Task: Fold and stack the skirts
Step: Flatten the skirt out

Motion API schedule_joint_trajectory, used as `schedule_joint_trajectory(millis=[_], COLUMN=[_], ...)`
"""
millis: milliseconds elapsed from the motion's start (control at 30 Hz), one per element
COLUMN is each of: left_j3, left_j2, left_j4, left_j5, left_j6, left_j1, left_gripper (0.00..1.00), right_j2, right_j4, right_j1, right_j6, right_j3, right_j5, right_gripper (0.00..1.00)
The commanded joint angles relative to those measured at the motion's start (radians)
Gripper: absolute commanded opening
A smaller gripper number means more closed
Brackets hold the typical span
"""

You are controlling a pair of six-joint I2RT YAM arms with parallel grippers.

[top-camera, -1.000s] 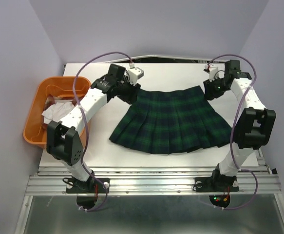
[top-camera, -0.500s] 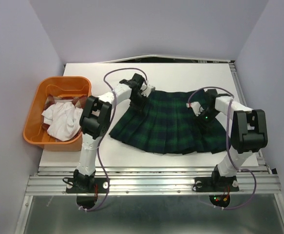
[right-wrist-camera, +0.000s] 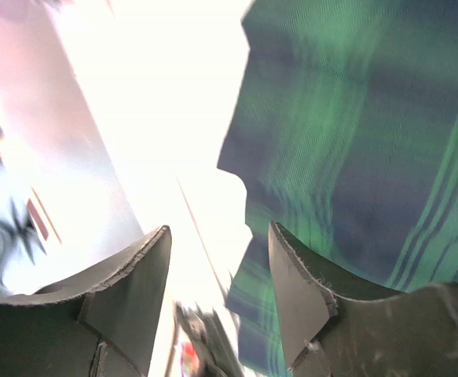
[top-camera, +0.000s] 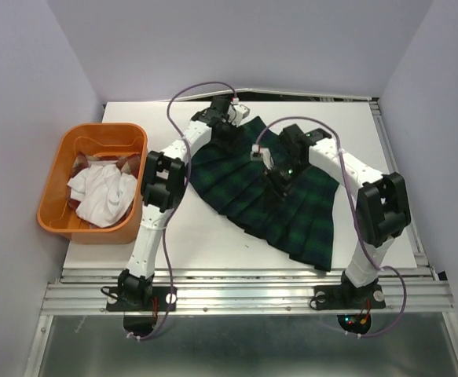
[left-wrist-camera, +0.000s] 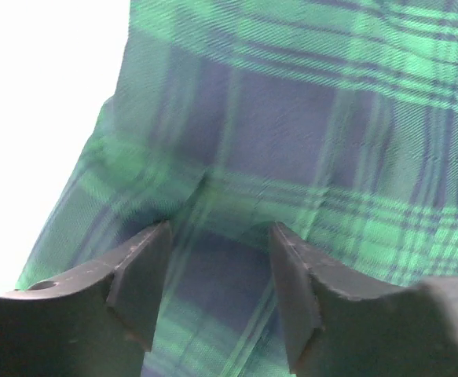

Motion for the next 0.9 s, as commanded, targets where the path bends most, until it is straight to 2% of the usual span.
schedule_joint_trajectory(millis=[0,100,167,200,300,333,433,533,633,700,867], left_j3=[-0.038,-0.055,-0.138,-0.225,-0.378,-0.487,-0.682,-0.782,-0.805,-0.769,-0.67], left_j2=[-0.241,-0.33,-0.413,-0.441,-0.545,-0.571,-0.637,-0.644,-0.633,-0.598,-0.467], left_j4=[0.11,0.055,0.012,-0.005,-0.013,0.0,0.035,0.04,0.046,0.017,-0.035], left_j5=[-0.009,0.015,0.068,0.085,0.127,0.136,0.191,0.228,0.222,0.215,0.179], left_j6=[0.009,-0.009,-0.027,-0.034,-0.061,-0.089,-0.135,-0.149,-0.144,-0.114,-0.067], left_j1=[0.038,0.039,0.038,0.038,0.035,0.035,0.032,0.027,0.027,0.027,0.027], left_gripper=[0.67,0.67,0.67,0.67,0.65,0.63,0.59,0.53,0.47,0.38,0.32], right_j2=[-0.027,-0.032,-0.037,-0.037,-0.057,-0.061,-0.035,0.008,0.008,-0.004,-0.027], right_j4=[-0.013,0.031,0.076,0.109,0.2,0.268,0.338,0.352,0.361,0.381,0.392], right_j1=[-0.086,-0.198,-0.241,-0.261,-0.287,-0.308,-0.334,-0.335,-0.335,-0.335,-0.315], right_j6=[0.11,0.094,0.043,0.0,-0.069,-0.086,-0.144,-0.177,-0.204,-0.219,-0.218], right_j3=[0.193,0.23,0.22,0.196,0.119,0.064,0.013,-0.024,-0.091,-0.186,-0.354], right_j5=[-0.228,-0.135,0.032,0.171,0.343,0.423,0.537,0.591,0.621,0.641,0.635], right_gripper=[0.58,0.58,0.55,0.52,0.49,0.49,0.45,0.41,0.37,0.32,0.29])
